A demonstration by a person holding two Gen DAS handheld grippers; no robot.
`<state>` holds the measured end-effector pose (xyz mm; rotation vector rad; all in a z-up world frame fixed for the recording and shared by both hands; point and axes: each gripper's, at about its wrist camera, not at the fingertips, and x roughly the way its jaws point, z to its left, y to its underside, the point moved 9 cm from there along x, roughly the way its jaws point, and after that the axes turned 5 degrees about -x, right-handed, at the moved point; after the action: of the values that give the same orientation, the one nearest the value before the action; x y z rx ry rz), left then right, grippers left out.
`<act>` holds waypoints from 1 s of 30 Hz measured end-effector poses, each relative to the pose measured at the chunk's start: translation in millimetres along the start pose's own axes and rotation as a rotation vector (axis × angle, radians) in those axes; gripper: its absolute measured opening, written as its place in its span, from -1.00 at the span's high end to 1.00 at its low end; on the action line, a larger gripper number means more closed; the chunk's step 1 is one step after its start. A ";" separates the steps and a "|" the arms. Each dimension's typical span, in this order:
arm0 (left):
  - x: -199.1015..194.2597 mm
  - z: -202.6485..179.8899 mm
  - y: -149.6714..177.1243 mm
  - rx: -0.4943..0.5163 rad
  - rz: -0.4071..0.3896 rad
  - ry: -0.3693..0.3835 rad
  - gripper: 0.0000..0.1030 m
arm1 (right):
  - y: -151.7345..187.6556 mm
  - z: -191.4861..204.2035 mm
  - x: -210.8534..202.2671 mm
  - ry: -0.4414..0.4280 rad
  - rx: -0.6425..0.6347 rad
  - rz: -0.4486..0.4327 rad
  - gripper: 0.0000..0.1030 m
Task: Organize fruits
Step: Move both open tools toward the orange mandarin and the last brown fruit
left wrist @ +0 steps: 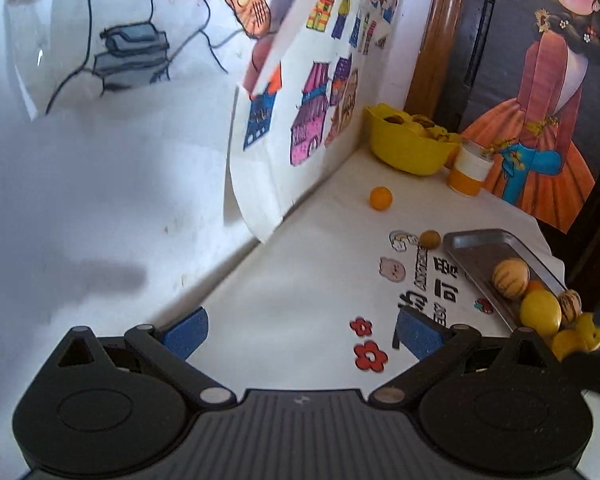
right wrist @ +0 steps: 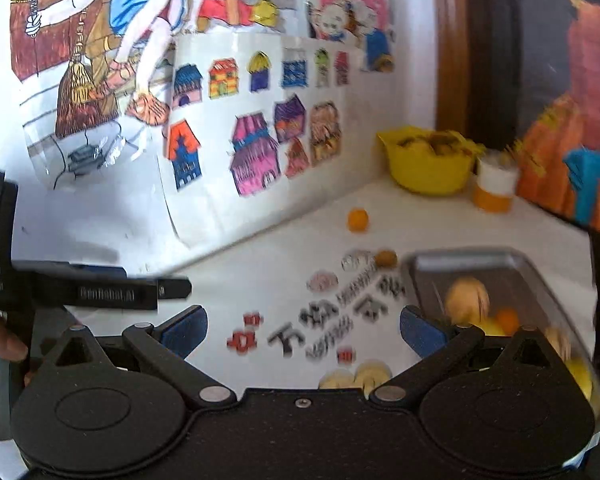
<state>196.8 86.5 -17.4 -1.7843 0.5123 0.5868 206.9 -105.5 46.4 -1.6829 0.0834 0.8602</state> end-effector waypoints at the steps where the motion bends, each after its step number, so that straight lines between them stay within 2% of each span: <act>1: 0.8 -0.1 -2.9 0.001 -0.004 0.002 -0.99 | -11.9 -2.5 3.0 0.002 -0.033 -0.011 -0.99; 4: 5.9 -4.9 -13.1 0.005 -0.015 0.016 -0.99 | -49.0 -17.0 9.3 0.056 -0.159 -0.070 -0.99; 7: 12.2 -16.4 -24.3 0.020 -0.023 0.031 -0.99 | -77.2 -32.4 17.5 0.086 -0.263 -0.081 -0.99; 12: 24.0 -40.4 -48.5 0.081 -0.048 0.041 -0.99 | -116.3 -60.4 36.6 0.047 -0.310 -0.024 -0.99; 16: 38.3 -60.1 -68.2 0.120 -0.068 0.045 -0.99 | -129.5 -72.5 54.2 -0.047 -0.379 0.011 -0.99; 19: 57.5 -72.9 -79.2 0.144 -0.075 0.038 -0.99 | -121.9 -82.0 66.3 -0.080 -0.446 0.018 -0.99; 23: 91.6 -82.3 -85.5 0.133 -0.050 0.033 -0.99 | -95.1 -92.8 88.4 -0.127 -0.459 0.064 -0.98; 30: 153.1 -103.3 -93.0 0.135 -0.018 0.056 -0.99 | -42.5 -98.2 140.7 -0.181 -0.471 0.157 -0.72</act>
<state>386.9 5.0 -18.5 -1.6793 0.5602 0.4797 377.6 -124.3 4.7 -2.0437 -0.1223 1.2153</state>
